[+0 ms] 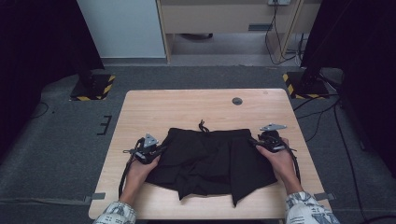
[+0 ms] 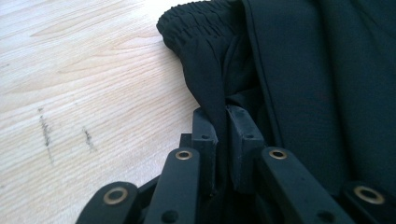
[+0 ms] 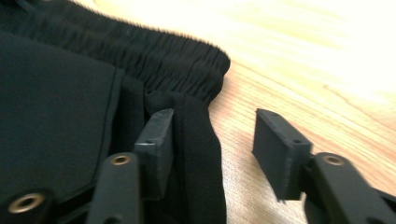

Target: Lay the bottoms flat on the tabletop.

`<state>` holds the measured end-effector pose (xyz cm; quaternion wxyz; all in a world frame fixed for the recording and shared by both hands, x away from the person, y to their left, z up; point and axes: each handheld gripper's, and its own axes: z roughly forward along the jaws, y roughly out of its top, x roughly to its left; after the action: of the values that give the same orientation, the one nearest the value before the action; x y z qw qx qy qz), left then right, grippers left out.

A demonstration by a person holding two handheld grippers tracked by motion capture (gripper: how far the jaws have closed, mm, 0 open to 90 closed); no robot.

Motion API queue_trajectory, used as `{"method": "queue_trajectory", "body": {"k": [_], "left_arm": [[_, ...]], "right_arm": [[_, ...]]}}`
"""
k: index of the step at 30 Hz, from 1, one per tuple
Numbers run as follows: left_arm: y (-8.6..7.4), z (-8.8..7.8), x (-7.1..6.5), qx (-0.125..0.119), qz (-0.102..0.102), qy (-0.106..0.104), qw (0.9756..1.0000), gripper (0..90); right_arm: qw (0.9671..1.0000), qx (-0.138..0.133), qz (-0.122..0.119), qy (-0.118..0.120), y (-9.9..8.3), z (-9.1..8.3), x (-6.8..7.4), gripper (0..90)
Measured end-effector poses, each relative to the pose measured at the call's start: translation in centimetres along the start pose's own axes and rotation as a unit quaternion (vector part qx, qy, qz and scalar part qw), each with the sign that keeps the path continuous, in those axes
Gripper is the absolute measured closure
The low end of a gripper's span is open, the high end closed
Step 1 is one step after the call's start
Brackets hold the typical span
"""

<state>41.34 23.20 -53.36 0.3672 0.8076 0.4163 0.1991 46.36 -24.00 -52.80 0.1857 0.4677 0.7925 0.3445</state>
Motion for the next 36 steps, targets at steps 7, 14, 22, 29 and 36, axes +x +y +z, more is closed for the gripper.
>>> {"method": "queue_trajectory", "body": {"k": [7, 14, 22, 29, 36], "left_arm": [[-0.3, -1.4, 0.0, 0.033, -0.010, -0.012, 0.9993, 80.8], [-0.1, -1.4, 0.4, 0.019, -0.006, 0.027, 0.9995, 51.8], [2.2, 0.5, 1.4, -0.002, -0.012, 0.015, 0.9998, 47.8], [2.9, 2.0, 2.2, 0.031, -0.027, 0.000, 0.9991, 53.8], [3.2, 2.3, 1.5, 0.050, 0.001, -0.010, 0.9987, 74.9]], "right_arm": [[0.9995, -0.006, -0.017, 0.025, -0.9, -0.4, 0.7, 87.6], [0.9995, -0.015, -0.021, 0.017, -1.3, -0.6, 1.3, 82.1], [0.9994, -0.030, -0.003, -0.015, -1.7, -0.5, 1.8, 53.8], [0.9990, -0.030, 0.028, -0.018, -1.7, -0.5, 1.0, 39.1], [0.9994, -0.029, 0.013, 0.011, -0.8, 0.2, 0.8, 72.6]]}}
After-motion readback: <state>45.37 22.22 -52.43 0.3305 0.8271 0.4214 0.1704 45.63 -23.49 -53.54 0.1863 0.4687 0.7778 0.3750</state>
